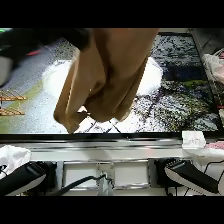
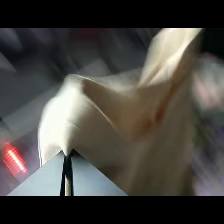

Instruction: Fold the clothes and pants, and hang the long-sleeved shirts on hangers.

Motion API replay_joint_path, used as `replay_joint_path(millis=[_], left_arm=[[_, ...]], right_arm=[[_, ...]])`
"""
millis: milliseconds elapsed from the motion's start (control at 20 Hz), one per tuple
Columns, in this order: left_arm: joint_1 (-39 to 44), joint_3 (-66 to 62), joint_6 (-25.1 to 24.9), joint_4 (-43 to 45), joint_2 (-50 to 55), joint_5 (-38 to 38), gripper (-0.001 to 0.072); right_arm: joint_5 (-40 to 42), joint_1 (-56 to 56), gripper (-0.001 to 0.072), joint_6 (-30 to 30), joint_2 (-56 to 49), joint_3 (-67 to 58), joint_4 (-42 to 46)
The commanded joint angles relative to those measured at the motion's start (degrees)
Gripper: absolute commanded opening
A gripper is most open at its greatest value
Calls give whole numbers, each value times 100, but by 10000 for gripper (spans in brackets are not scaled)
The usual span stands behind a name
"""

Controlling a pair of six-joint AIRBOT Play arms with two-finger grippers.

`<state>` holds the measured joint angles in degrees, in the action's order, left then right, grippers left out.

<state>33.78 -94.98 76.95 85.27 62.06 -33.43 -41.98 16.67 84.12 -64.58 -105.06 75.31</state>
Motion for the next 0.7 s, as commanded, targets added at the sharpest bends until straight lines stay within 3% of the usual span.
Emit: replay_joint_path(millis=[0, 150, 250, 450, 650], left_arm=[[111, -2, 780, 1202, -697, 1276, 5], [2, 0, 807, 1202, -632, 905, 5], [-184, 0, 1152, 1204, -363, 258, 6], [-603, 181, 1266, 1569, 173, -1287, 5], [-1073, 1488, 1331, 1777, 175, -2011, 6]], right_arm=[[715, 48, 29, -931, -55, -1482, -306], [603, 413, 31, -1027, -116, -1410, -328], [11, 566, 31, -933, -400, -1163, -293], [-2343, 588, 31, 85, -1727, -1047, 363], [-3954, 723, 31, 236, -3075, -1047, 407]])
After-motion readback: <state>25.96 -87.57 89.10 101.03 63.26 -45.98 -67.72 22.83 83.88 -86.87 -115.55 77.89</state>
